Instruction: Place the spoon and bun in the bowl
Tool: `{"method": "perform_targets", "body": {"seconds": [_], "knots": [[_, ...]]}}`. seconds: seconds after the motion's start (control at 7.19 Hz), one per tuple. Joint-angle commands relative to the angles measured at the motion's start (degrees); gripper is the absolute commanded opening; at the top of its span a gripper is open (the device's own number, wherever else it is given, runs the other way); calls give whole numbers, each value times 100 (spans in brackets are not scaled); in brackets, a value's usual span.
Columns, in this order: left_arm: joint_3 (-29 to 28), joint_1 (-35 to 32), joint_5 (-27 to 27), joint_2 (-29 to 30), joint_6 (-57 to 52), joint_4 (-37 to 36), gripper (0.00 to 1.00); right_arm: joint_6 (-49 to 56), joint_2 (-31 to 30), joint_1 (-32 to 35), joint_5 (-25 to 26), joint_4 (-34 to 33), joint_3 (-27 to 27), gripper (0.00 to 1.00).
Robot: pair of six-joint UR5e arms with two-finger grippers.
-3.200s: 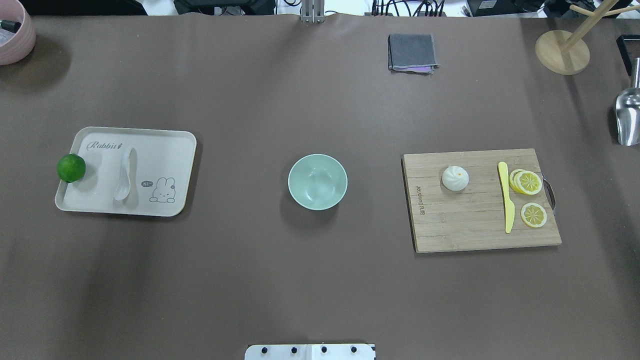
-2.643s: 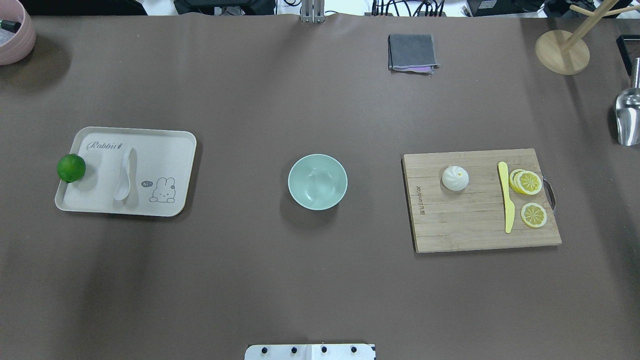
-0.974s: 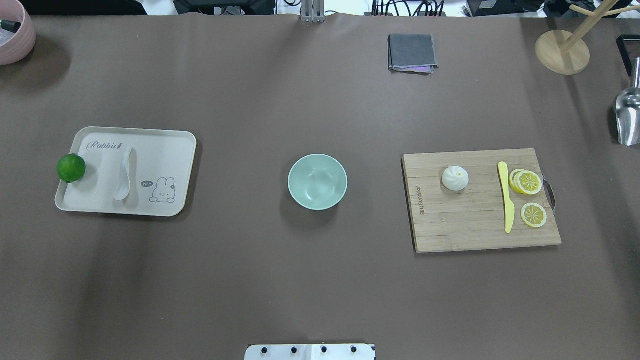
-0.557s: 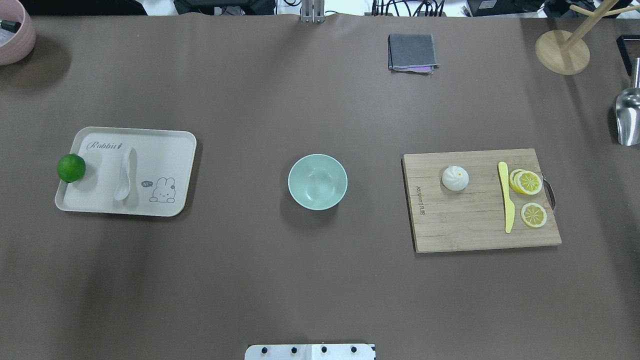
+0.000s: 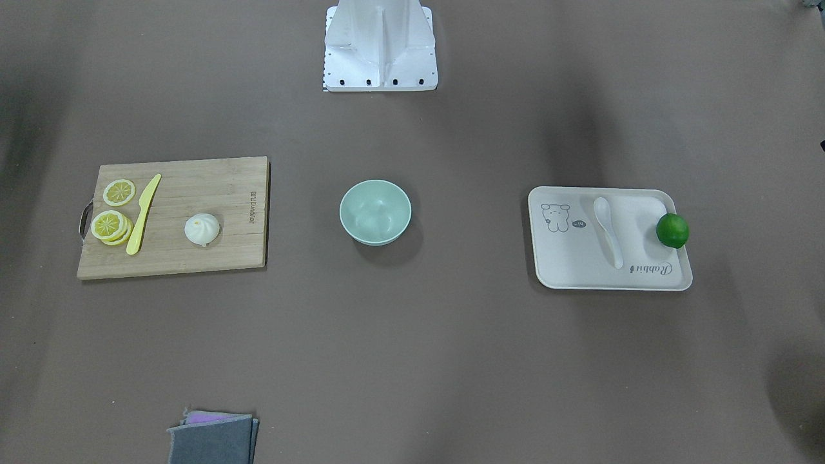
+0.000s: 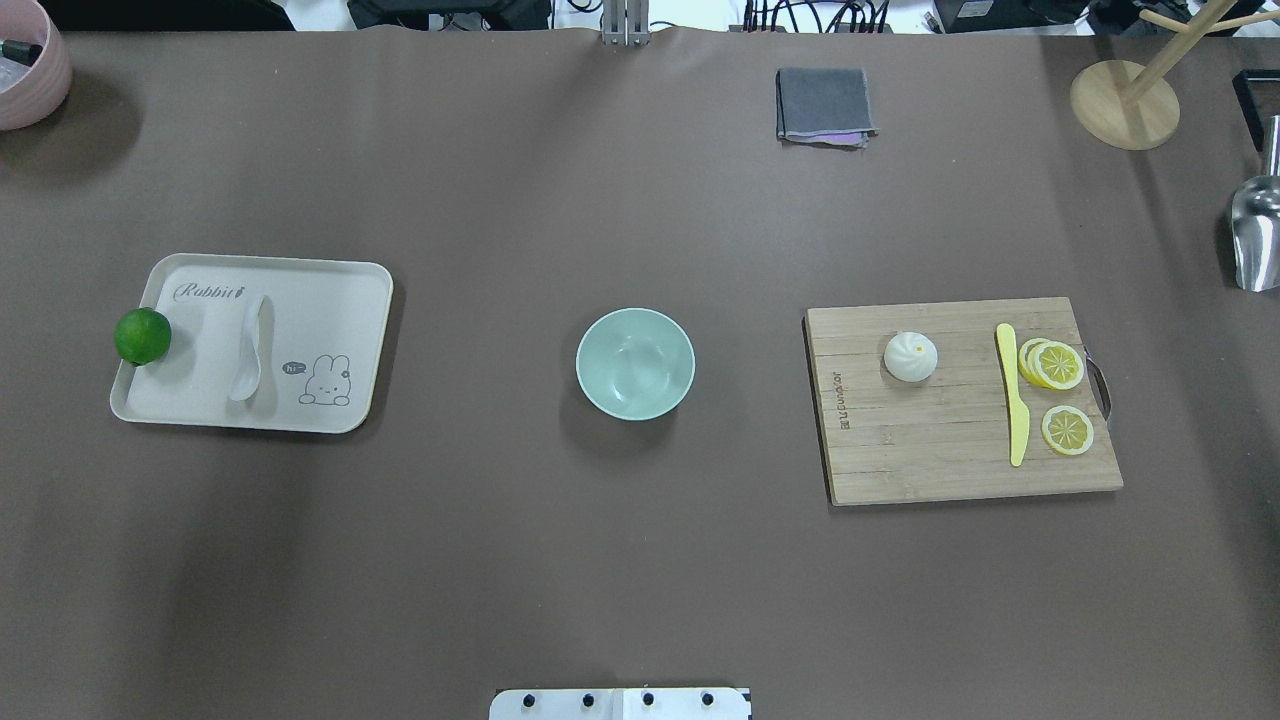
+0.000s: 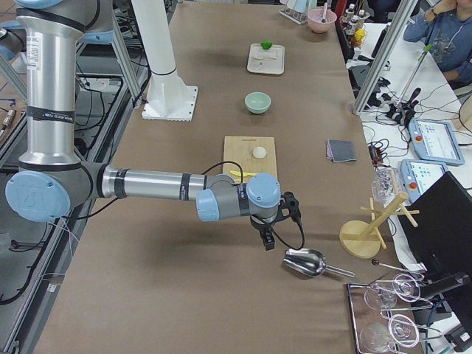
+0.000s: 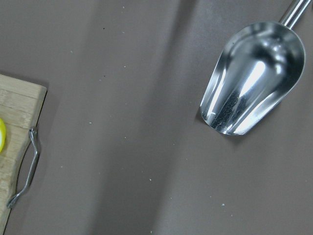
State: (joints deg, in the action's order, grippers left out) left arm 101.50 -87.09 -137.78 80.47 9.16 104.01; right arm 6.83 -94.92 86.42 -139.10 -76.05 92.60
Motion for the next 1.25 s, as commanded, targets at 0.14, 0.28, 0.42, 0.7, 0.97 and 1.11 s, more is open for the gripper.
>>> {"method": "perform_targets", "body": {"seconds": [0.14,0.28,0.42,0.7,0.97,1.11], "knots": [[10,453,58,213,899,155,97,-190,9,-63,-21,142,65,100],[10,804,75,449,1495,155,97,-582,9,-168,-29,448,74,100],[19,1190,93,634,2214,164,97,-1221,9,-413,-21,991,65,100],[255,2077,634,1022,3448,190,92,-2488,0,-1106,40,1906,65,100],[-75,2615,919,1600,4081,199,90,-3359,79,-1599,102,2121,231,98],[-356,2975,954,2021,4433,199,90,-3964,88,-2011,207,2130,572,98]]}}
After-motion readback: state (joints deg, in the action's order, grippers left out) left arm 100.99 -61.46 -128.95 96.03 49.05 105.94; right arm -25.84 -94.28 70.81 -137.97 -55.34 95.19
